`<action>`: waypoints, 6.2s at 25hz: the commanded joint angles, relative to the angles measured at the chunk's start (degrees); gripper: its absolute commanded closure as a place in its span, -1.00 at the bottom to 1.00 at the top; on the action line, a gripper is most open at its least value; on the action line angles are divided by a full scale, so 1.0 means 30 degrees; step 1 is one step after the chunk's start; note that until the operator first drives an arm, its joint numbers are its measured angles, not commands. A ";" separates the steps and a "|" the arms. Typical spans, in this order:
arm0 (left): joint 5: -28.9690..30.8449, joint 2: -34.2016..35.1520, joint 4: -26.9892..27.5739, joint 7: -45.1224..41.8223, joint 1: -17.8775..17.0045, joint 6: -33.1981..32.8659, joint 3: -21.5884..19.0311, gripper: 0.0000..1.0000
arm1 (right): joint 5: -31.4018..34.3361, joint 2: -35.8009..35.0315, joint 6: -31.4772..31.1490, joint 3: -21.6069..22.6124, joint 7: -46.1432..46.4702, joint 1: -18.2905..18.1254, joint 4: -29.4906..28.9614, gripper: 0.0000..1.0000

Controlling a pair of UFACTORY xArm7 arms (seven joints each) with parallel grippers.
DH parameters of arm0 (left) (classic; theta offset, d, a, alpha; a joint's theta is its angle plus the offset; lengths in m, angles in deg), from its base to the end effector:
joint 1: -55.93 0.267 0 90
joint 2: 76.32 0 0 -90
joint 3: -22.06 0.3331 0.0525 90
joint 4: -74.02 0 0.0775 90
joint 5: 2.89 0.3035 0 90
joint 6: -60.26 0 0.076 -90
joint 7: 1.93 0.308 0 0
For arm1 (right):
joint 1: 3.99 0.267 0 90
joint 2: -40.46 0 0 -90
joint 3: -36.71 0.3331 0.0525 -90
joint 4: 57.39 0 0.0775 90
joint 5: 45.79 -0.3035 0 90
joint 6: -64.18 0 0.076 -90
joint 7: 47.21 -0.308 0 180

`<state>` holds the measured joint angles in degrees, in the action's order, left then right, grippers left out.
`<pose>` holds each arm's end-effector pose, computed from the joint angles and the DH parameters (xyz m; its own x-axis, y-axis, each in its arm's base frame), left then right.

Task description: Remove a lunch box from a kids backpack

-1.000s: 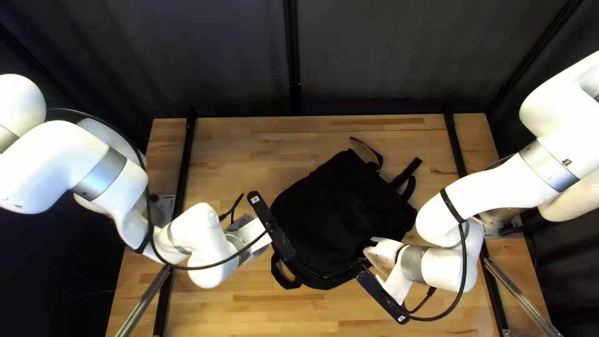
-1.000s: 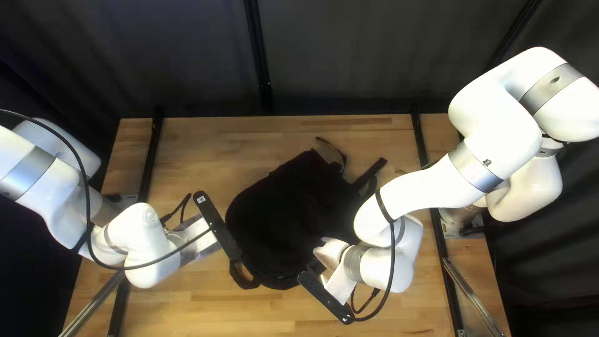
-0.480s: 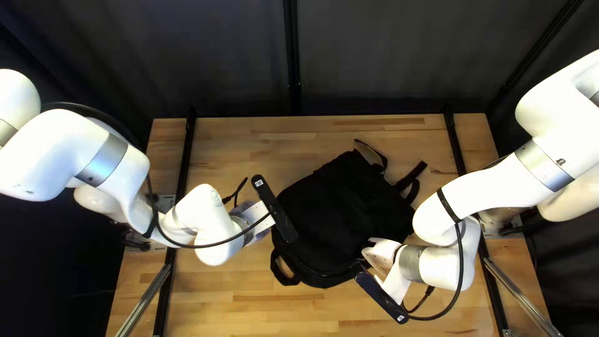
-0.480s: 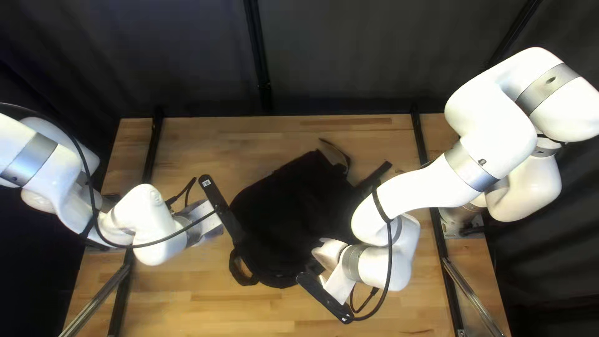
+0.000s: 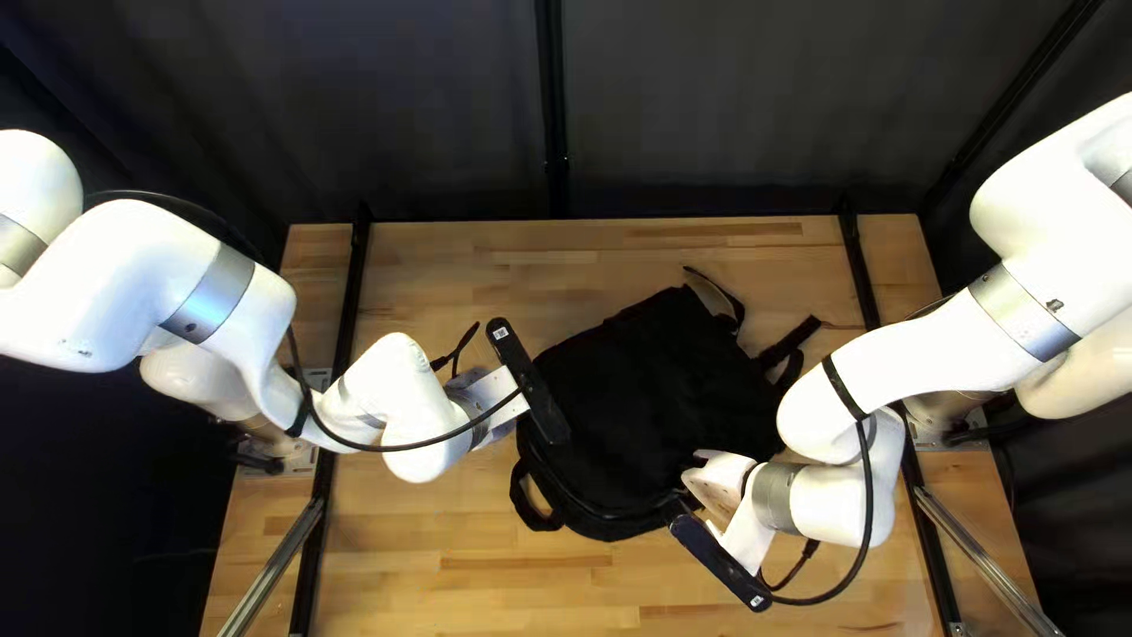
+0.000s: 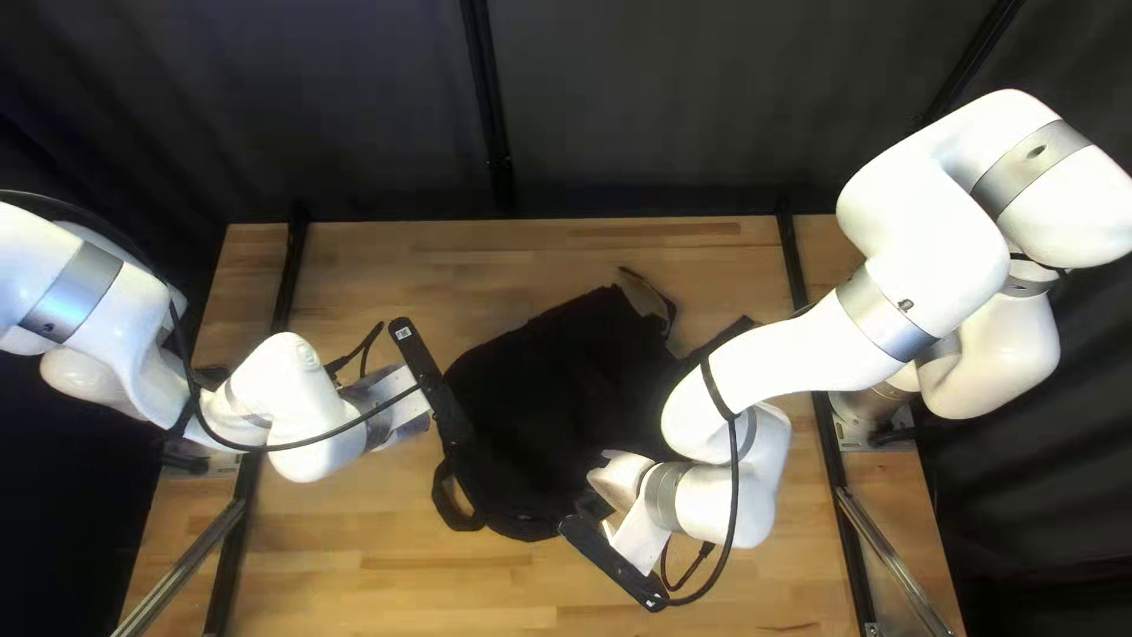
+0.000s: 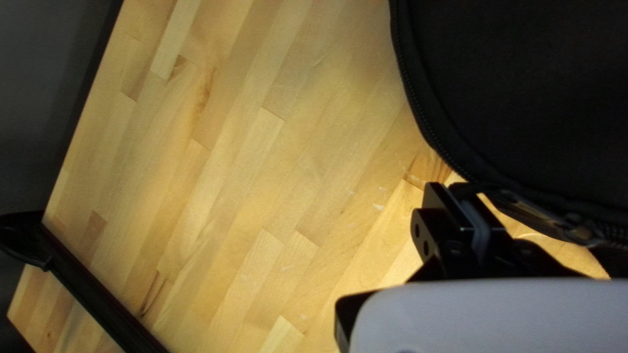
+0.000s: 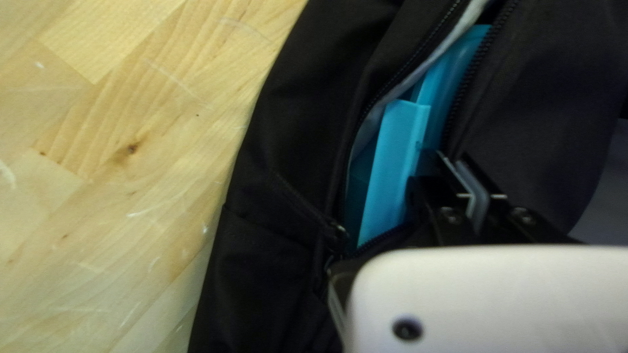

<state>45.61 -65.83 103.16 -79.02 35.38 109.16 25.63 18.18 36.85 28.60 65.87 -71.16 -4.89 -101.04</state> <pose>0.3426 0.0362 0.1411 0.8704 0.2984 0.3917 0.4519 -0.8000 -0.3947 0.4704 0.1364 0.1555 0.5365 0.8418 0.0593 0.6567 -0.4607 0.5971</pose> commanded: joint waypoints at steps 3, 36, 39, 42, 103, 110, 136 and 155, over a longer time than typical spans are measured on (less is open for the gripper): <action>-0.0089 -0.0050 0.0315 0.0944 0.0181 0.0051 0.0302 1.00 | -0.0228 0.0171 0.0097 -0.0028 0.0352 -0.0067 0.0126 1.00; -0.3654 -0.1239 0.2277 0.0750 -0.1782 0.3012 -0.1525 1.00 | -0.2965 -0.6619 -1.2982 0.0635 -0.1524 0.5042 -1.1106 -1.00; -0.4397 -0.1908 0.3009 0.0580 -0.2170 0.3389 -0.1891 1.00 | -0.3084 -0.6138 -1.3123 0.0747 -0.1924 0.5107 -1.0471 -1.00; -0.4867 -0.2493 0.3591 0.0586 -0.2357 0.3395 -0.2052 1.00 | -0.3092 -0.6070 -1.3085 0.0744 -0.2136 0.5104 -1.0275 -1.00; -0.4851 -0.1940 0.3078 0.3854 -0.1279 0.1671 -0.0814 1.00 | -0.4633 -0.6607 -0.9083 0.1571 -0.1211 0.3490 -0.9497 1.00; -0.4161 -0.1930 0.2773 0.4517 -0.0676 0.0679 -0.0172 1.00 | -0.4577 -0.6523 -0.8819 0.1593 -0.1069 0.3392 -0.9314 1.00; -0.3715 -0.3864 0.5060 0.9139 0.1818 -0.1777 0.2427 1.00 | -0.4334 -0.6408 -0.8292 0.1568 -0.1088 0.3262 -0.8956 1.00; -0.4080 -0.0894 0.4329 0.7956 0.0420 0.1599 0.0723 -1.00 | -0.4296 -0.6175 -0.8143 0.1577 -0.1214 0.3197 -0.8628 1.00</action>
<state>33.78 -70.69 116.94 -53.84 37.98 111.47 29.47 5.28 18.27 4.15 70.60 -74.80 4.73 -126.99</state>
